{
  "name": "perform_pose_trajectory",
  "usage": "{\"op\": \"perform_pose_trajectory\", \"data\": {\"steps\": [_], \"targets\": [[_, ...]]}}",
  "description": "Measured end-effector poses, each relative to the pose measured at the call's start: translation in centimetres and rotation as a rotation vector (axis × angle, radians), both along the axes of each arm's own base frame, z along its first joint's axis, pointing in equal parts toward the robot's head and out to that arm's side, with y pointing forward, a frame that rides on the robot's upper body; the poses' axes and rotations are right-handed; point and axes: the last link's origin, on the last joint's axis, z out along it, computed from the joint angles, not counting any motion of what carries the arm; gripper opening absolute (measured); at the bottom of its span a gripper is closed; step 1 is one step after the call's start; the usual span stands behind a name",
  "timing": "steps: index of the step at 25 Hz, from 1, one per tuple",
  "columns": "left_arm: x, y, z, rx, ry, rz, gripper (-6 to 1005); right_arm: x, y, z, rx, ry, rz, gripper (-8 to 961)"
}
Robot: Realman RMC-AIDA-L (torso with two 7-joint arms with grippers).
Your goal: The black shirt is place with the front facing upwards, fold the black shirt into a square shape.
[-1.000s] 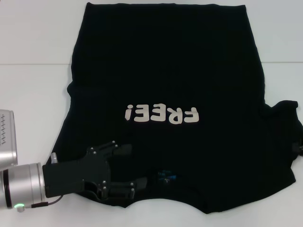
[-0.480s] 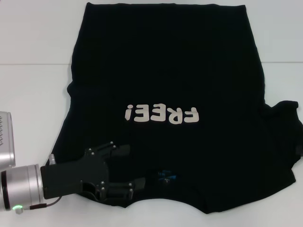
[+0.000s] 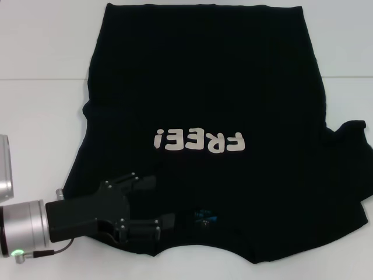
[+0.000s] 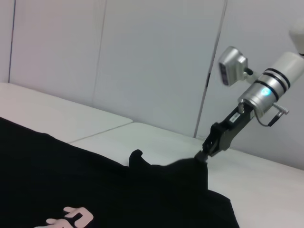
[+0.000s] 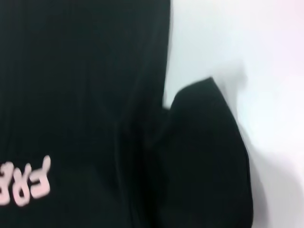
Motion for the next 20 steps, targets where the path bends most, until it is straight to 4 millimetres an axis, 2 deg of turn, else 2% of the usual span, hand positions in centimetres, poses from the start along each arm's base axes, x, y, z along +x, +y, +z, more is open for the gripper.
{"op": "perform_pose_trajectory", "data": {"steps": [7, 11, 15, 20], "targets": [[-0.1, -0.3, 0.1, -0.007, -0.007, 0.006, 945, -0.7, 0.1, 3.0, 0.117, 0.06, 0.065, 35], [-0.1, -0.3, 0.1, -0.01, -0.011, 0.004, 945, -1.8, 0.7, 3.4, 0.133, 0.079, 0.114, 39], [-0.1, -0.4, 0.2, -0.007, -0.019, 0.004, 946, -3.4, 1.8, 2.6, 0.106, 0.083, 0.174, 43], [-0.1, -0.4, 0.3, -0.005, -0.021, 0.005, 945, -6.3, 3.4, 0.1, 0.025, 0.083, 0.273, 48]]}}
